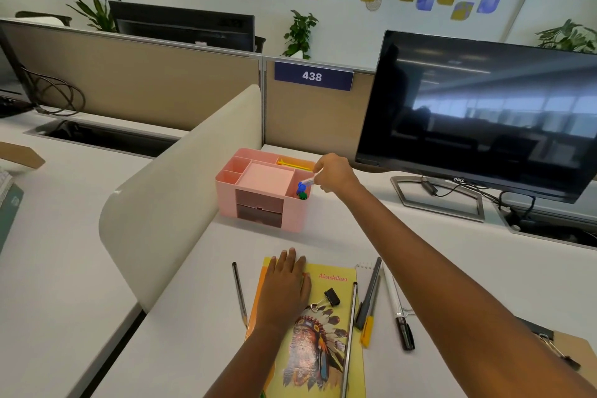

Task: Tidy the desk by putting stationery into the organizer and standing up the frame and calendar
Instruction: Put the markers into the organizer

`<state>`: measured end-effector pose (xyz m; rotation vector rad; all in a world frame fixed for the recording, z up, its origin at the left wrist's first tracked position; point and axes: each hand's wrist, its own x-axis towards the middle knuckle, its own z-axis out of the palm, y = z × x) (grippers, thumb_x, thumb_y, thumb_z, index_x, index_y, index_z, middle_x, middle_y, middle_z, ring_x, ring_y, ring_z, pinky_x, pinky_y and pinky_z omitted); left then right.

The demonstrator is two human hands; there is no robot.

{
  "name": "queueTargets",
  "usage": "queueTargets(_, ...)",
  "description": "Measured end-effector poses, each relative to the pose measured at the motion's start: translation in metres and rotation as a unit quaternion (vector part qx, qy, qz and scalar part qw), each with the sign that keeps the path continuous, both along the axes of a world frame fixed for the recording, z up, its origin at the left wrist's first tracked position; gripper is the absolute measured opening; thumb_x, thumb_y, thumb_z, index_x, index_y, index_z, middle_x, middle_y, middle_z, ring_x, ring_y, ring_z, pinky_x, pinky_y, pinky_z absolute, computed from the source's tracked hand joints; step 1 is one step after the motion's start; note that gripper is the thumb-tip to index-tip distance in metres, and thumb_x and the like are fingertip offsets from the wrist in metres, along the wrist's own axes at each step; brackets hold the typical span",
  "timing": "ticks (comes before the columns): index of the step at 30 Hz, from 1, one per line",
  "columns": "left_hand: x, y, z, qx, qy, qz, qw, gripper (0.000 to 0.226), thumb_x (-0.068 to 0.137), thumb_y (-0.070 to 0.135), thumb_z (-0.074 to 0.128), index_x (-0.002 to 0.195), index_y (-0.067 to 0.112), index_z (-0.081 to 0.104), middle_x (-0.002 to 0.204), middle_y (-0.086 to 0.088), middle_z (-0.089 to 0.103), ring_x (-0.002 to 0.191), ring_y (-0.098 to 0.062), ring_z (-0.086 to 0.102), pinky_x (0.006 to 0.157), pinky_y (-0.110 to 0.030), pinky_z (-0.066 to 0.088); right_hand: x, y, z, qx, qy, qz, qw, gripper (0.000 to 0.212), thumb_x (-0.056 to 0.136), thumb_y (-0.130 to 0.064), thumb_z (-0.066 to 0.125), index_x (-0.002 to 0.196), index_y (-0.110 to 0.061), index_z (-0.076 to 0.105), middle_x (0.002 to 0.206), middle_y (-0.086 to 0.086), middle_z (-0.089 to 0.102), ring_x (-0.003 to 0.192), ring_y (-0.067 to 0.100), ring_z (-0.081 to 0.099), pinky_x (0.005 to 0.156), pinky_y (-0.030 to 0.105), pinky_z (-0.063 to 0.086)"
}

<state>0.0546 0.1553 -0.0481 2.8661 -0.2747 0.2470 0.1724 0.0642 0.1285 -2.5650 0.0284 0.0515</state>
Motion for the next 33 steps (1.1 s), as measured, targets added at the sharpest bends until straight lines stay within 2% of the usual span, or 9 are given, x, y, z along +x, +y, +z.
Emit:
queueTargets(4,-0.001,0.000,0.000,-0.004,-0.004,0.002,1.000,0.044,0.081,0.033,0.034,0.099,0.016,0.071,0.104,-0.007,0.071,0.096,-0.022,0.068,0.082,-0.038,0.052,-0.008,0.006,0.004,0.029,-0.041,0.011,0.999,0.023,0.088,-0.003,0.050,0.107,0.002,0.063,0.114,0.020,0.063,0.102,0.032,0.060,0.086,0.040,0.053)
queueTargets(7,-0.001,0.000,0.000,-0.009,-0.005,0.000,1.000,0.044,0.082,0.033,0.035,0.099,0.016,0.071,0.105,-0.008,0.071,0.096,-0.023,0.068,0.083,-0.037,0.052,-0.018,0.007,0.006,0.060,-0.077,0.023,0.995,0.024,0.087,-0.002,0.050,0.108,0.000,0.062,0.117,0.019,0.061,0.106,0.030,0.057,0.070,0.030,0.048)
queueTargets(12,-0.001,-0.001,0.001,-0.015,-0.017,0.004,1.000,0.044,0.081,0.031,0.035,0.098,0.014,0.071,0.104,-0.010,0.071,0.096,-0.025,0.068,0.082,-0.040,0.052,-0.038,-0.017,-0.013,0.057,-0.081,0.022,0.995,0.023,0.088,-0.003,0.052,0.108,-0.004,0.062,0.116,0.016,0.063,0.103,0.027,0.059,0.076,0.026,0.042)
queueTargets(16,0.000,-0.001,0.002,-0.009,-0.026,0.001,1.000,0.044,0.079,0.029,0.035,0.095,0.012,0.072,0.101,-0.011,0.072,0.093,-0.025,0.069,0.078,-0.041,0.054,-0.064,-0.062,-0.049,0.030,-0.024,0.013,0.999,0.024,0.086,0.002,0.047,0.098,-0.007,0.065,0.105,0.018,0.066,0.084,0.025,0.061,0.066,0.023,0.046)
queueTargets(20,0.001,-0.001,0.000,-0.007,-0.036,0.001,0.999,0.044,0.079,0.028,0.035,0.095,0.011,0.072,0.101,-0.012,0.071,0.092,-0.027,0.069,0.077,-0.041,0.055,-0.094,-0.102,-0.084,-0.049,0.057,0.006,0.997,0.037,0.081,0.011,0.040,0.093,-0.010,0.068,0.107,0.012,0.065,0.090,0.023,0.061,0.078,0.031,0.049)
queueTargets(25,0.001,-0.001,0.000,0.009,-0.037,-0.003,0.999,0.045,0.079,0.028,0.034,0.095,0.010,0.072,0.100,-0.012,0.072,0.091,-0.027,0.069,0.075,-0.042,0.055,-0.126,-0.128,-0.105,-0.118,0.080,0.008,0.990,0.038,0.078,0.013,0.040,0.087,-0.016,0.063,0.096,0.005,0.041,0.081,0.019,0.051,0.069,0.027,0.041)
queueTargets(29,0.000,-0.001,0.002,0.014,-0.032,-0.003,0.999,0.045,0.079,0.029,0.034,0.094,0.011,0.073,0.099,-0.012,0.072,0.090,-0.026,0.069,0.074,-0.042,0.055,-0.136,-0.134,-0.116,-0.110,0.072,0.040,0.990,0.022,0.084,0.006,0.045,0.092,-0.011,0.057,0.092,0.000,0.033,0.063,0.006,0.036,0.057,0.020,0.038)
queueTargets(31,-0.001,-0.001,0.003,0.015,-0.030,-0.002,0.999,0.045,0.079,0.029,0.034,0.093,0.011,0.073,0.098,-0.012,0.072,0.090,-0.027,0.070,0.073,-0.042,0.055,-0.137,-0.139,-0.121,-0.081,0.061,0.044,0.994,0.018,0.087,-0.001,0.046,0.094,-0.012,0.058,0.095,-0.004,0.034,0.075,0.012,0.040,0.064,0.026,0.038)
queueTargets(33,-0.001,-0.001,0.004,0.017,-0.026,-0.001,1.000,0.045,0.079,0.029,0.034,0.093,0.010,0.073,0.098,-0.012,0.072,0.090,-0.027,0.070,0.073,-0.043,0.055,-0.139,-0.142,-0.127,-0.062,0.036,0.061,0.996,0.015,0.087,-0.010,0.047,0.082,-0.023,0.054,0.099,-0.002,0.040,0.082,0.016,0.041,0.063,0.020,0.035)
